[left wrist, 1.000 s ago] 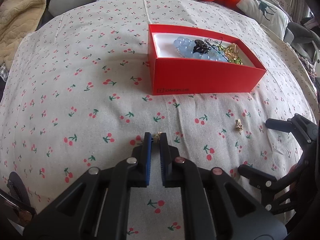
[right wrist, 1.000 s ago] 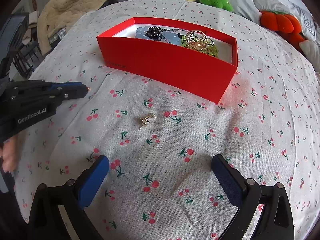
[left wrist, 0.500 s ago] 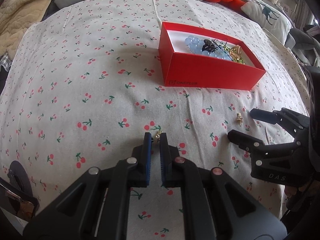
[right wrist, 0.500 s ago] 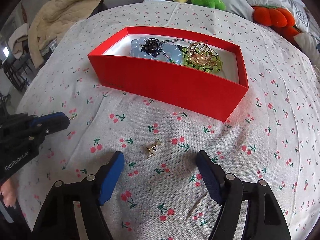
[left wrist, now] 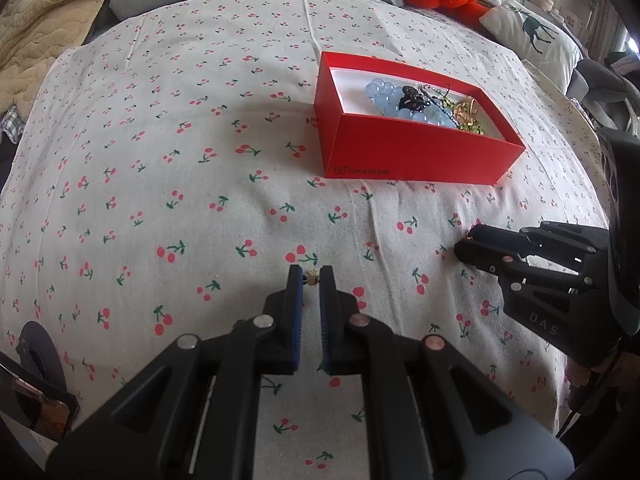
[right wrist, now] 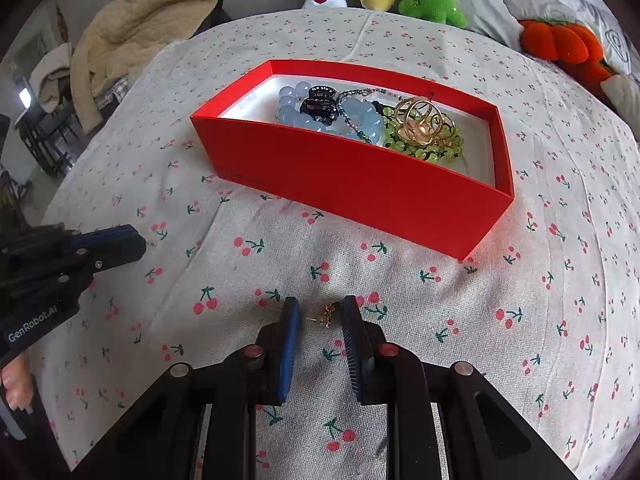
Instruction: Organize jewelry
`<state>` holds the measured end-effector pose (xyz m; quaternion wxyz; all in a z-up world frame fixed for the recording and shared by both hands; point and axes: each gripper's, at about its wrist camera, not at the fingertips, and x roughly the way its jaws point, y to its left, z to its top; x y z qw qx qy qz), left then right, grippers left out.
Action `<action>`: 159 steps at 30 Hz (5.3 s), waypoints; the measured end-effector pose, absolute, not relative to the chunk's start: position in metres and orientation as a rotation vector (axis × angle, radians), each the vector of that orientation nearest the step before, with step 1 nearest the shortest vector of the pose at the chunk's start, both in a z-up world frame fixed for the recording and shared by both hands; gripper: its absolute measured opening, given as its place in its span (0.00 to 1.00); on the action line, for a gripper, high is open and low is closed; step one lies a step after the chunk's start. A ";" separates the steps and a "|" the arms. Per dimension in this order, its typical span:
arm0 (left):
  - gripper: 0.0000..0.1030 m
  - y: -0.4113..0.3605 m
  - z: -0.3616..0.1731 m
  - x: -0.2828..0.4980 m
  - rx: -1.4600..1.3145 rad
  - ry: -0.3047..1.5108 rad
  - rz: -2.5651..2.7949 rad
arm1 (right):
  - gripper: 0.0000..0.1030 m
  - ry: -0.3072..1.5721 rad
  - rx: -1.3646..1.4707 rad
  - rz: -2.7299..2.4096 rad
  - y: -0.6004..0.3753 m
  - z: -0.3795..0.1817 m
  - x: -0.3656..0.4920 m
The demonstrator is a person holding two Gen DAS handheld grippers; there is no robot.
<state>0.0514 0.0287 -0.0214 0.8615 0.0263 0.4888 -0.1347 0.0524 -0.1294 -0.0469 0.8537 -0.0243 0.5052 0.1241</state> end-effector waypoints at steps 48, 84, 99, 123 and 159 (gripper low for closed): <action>0.09 -0.029 0.016 0.130 -0.081 0.899 -0.322 | 0.11 0.954 0.243 0.224 -0.203 0.017 0.105; 0.99 -0.007 0.033 0.058 0.038 0.985 -0.116 | 0.83 0.933 0.229 0.139 -0.219 0.048 0.051; 0.99 -0.002 0.028 0.024 0.066 1.015 -0.062 | 1.00 1.050 0.078 0.048 -0.192 0.038 -0.002; 0.99 -0.005 0.022 0.025 0.080 1.032 -0.076 | 1.00 1.086 0.073 0.038 -0.191 0.030 0.005; 0.99 -0.002 0.022 0.026 0.083 1.036 -0.061 | 1.00 1.090 0.080 0.032 -0.192 0.030 0.004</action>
